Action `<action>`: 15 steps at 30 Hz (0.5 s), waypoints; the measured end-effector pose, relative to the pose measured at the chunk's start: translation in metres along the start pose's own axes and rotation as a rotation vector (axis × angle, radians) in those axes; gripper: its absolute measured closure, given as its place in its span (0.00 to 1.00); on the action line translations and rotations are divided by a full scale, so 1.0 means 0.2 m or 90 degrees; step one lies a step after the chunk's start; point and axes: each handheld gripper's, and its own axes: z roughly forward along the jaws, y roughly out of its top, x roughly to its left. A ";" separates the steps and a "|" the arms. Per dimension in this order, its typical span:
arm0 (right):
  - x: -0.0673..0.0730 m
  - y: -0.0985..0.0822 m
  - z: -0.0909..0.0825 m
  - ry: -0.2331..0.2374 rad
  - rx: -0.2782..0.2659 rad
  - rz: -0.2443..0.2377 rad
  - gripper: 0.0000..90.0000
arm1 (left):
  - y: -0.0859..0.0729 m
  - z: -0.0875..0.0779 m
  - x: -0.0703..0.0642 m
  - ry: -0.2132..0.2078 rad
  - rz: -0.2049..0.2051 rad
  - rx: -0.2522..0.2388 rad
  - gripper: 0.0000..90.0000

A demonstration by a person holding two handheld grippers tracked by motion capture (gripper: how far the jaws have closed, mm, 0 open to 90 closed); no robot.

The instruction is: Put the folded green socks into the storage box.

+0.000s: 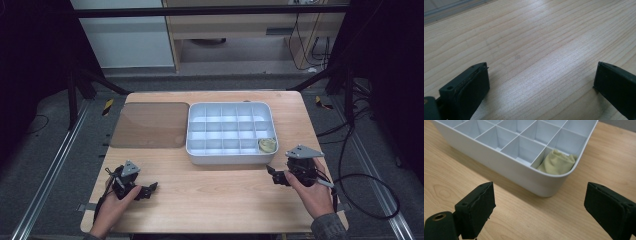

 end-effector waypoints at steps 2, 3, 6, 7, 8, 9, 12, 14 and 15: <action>0.01 -0.03 0.02 0.005 0.004 -0.001 0.12 | 0.00 0.00 0.00 0.001 0.000 0.000 0.00; 0.01 -0.04 0.02 0.008 0.005 -0.002 0.12 | 0.00 0.00 0.00 0.001 0.001 0.000 0.00; 0.04 -0.08 0.06 0.019 0.017 0.001 0.12 | 0.00 0.00 0.00 0.002 0.001 0.000 0.00; 0.04 -0.10 0.07 0.022 0.022 0.005 0.12 | 0.00 0.00 0.00 0.002 0.001 0.000 0.00; 0.04 -0.11 0.08 0.024 0.024 0.007 0.13 | 0.00 0.00 0.00 0.001 0.000 0.000 0.00; 0.05 -0.13 0.09 0.030 0.025 0.016 0.13 | 0.00 0.00 0.00 0.002 -0.001 0.000 0.00; 0.06 -0.17 0.12 0.035 0.033 0.017 0.14 | 0.00 0.00 0.00 0.001 -0.001 0.000 0.00; 0.07 -0.19 0.13 0.039 0.041 0.019 0.14 | 0.00 0.00 0.00 0.002 0.001 0.000 0.00; 0.07 -0.20 0.14 0.042 0.044 0.018 0.14 | 0.00 0.00 0.00 0.002 0.001 0.000 0.00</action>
